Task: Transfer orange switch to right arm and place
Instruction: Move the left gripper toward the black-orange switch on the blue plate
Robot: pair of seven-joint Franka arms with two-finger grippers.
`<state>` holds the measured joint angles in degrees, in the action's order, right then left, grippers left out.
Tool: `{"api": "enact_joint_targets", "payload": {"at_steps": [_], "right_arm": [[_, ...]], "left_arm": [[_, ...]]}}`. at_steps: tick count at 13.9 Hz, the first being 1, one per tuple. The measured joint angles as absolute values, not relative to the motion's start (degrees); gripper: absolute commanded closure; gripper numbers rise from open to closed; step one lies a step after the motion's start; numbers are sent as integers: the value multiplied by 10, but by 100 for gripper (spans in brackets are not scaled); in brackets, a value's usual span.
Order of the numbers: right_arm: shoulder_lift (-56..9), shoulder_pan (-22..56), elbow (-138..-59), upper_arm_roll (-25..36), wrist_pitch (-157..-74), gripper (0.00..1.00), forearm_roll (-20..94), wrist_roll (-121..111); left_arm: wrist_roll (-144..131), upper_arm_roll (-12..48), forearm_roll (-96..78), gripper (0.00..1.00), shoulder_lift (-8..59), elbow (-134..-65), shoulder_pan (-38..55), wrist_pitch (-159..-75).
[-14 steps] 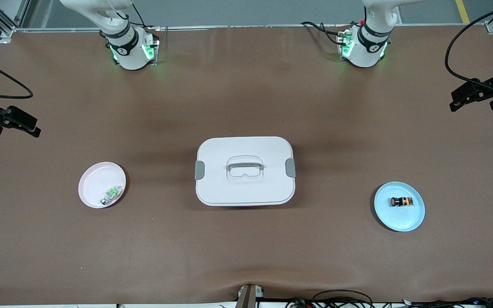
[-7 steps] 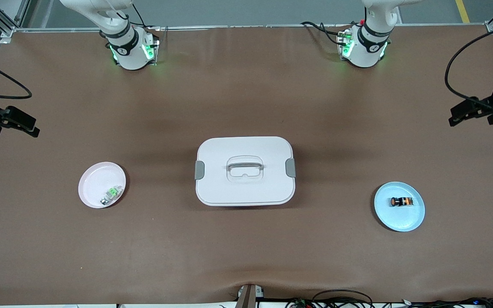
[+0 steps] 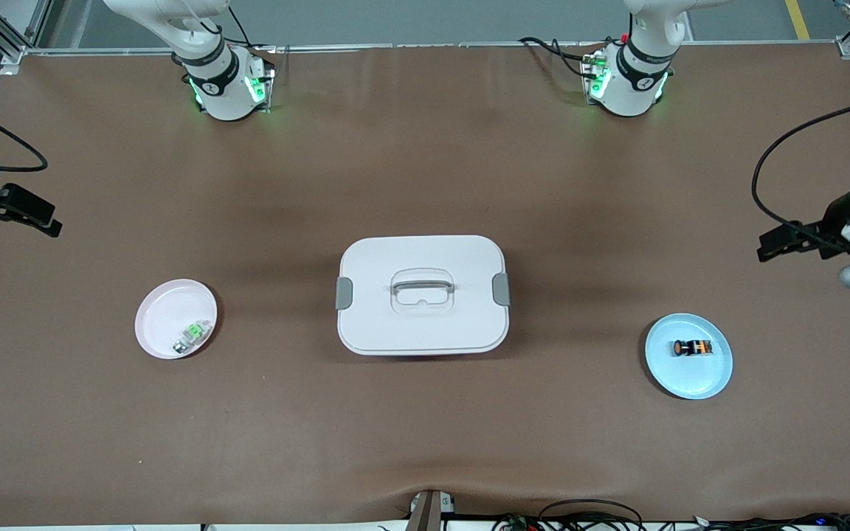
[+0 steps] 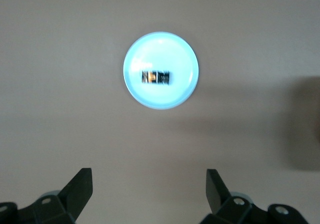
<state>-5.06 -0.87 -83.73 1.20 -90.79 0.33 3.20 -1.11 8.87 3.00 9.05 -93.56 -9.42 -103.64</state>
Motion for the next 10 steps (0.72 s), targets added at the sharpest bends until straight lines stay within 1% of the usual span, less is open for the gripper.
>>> {"api": "enact_joint_targets", "payload": {"at_steps": [5,10], "right_arm": [[-51,-10,-837,12,-908,0,4,32],[-51,-17,-837,12,-908,0,11,33]], "left_arm": [[-11,89,38,0,120,-958,-92,-1090],[-11,88,38,0,167,-965,-94,-1143]]}}
